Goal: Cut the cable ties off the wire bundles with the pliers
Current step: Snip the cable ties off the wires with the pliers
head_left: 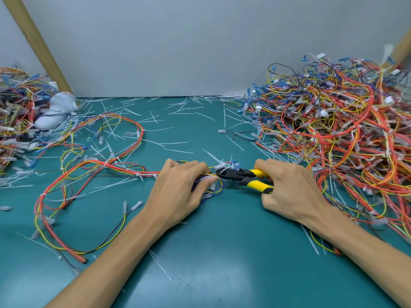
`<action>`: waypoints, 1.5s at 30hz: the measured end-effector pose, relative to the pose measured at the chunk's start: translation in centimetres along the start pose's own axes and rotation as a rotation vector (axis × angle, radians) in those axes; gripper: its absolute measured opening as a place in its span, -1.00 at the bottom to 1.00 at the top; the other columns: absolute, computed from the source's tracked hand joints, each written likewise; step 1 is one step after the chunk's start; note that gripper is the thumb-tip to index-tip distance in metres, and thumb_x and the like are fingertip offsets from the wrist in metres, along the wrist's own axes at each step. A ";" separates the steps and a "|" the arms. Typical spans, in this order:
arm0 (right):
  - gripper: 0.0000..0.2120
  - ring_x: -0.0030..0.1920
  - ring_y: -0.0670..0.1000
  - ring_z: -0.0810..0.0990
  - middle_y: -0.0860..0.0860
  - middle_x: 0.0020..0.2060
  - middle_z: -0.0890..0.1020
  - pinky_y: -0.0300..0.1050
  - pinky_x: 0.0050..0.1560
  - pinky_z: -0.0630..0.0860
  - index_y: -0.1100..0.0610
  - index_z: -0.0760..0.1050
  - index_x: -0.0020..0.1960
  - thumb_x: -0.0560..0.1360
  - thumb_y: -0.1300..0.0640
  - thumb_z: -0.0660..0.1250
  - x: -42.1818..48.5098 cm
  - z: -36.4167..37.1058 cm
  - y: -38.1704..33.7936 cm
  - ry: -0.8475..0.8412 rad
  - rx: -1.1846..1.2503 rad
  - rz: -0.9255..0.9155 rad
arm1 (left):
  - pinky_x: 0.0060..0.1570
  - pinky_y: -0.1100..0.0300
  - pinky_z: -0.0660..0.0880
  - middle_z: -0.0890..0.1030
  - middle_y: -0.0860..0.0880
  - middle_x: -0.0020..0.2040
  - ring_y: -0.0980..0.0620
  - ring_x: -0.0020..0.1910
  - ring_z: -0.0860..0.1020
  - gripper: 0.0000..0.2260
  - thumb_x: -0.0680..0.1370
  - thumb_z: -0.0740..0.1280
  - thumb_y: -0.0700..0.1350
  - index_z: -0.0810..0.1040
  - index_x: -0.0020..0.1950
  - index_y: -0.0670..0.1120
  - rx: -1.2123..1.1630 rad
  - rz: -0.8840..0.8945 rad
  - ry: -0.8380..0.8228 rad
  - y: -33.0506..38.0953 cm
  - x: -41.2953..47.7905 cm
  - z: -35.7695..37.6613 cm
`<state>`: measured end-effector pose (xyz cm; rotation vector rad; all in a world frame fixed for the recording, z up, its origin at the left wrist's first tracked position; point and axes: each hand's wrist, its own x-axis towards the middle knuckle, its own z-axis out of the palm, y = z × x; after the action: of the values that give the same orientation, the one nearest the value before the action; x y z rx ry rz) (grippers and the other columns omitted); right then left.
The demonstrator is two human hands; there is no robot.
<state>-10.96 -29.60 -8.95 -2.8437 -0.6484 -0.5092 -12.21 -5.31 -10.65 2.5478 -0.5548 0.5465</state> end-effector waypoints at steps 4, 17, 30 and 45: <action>-0.73 -0.30 0.07 0.44 -0.06 -0.29 0.47 -0.12 -0.40 0.35 0.05 0.48 -0.06 0.25 0.08 0.36 0.0 -0.2 -0.2 0.050 -0.018 -0.070 | -0.14 0.12 0.28 0.42 0.16 -0.32 0.12 -0.34 0.28 -0.79 0.59 0.21 0.07 0.47 -0.18 0.01 -0.015 -0.015 0.008 0.0 -0.1 -0.2; -0.78 -0.39 0.07 0.43 -0.10 -0.40 0.44 -0.13 -0.45 0.37 0.01 0.42 -0.17 0.18 0.06 0.23 0.1 0.0 -0.3 0.053 0.010 -0.022 | -0.11 0.12 0.30 0.44 0.16 -0.30 0.07 -0.32 0.36 -0.79 0.59 0.19 0.08 0.49 -0.15 0.02 0.022 0.006 -0.027 0.1 -0.1 -0.2; -0.84 -0.39 0.11 0.40 -0.04 -0.42 0.42 -0.08 -0.41 0.40 0.01 0.32 -0.22 0.20 0.06 0.20 0.1 0.1 -0.3 -0.054 0.014 0.014 | -0.08 0.10 0.32 0.47 0.16 -0.29 0.03 -0.30 0.41 -0.79 0.59 0.21 0.09 0.51 -0.14 0.01 0.014 0.005 -0.046 0.2 -0.2 -0.4; -0.80 -0.39 0.12 0.38 -0.06 -0.42 0.38 -0.10 -0.43 0.31 0.03 0.31 -0.17 0.21 0.09 0.21 0.1 0.3 -0.2 -0.072 0.002 0.000 | -0.06 0.05 0.37 0.43 0.15 -0.36 0.05 -0.35 0.34 -0.76 0.59 0.18 0.10 0.49 -0.17 0.00 -0.041 -0.015 -0.045 0.3 -0.1 -0.4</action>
<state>-10.90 -29.29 -9.15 -2.8720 -0.6607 -0.4070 -12.52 -5.30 -10.26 2.5290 -0.5563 0.4685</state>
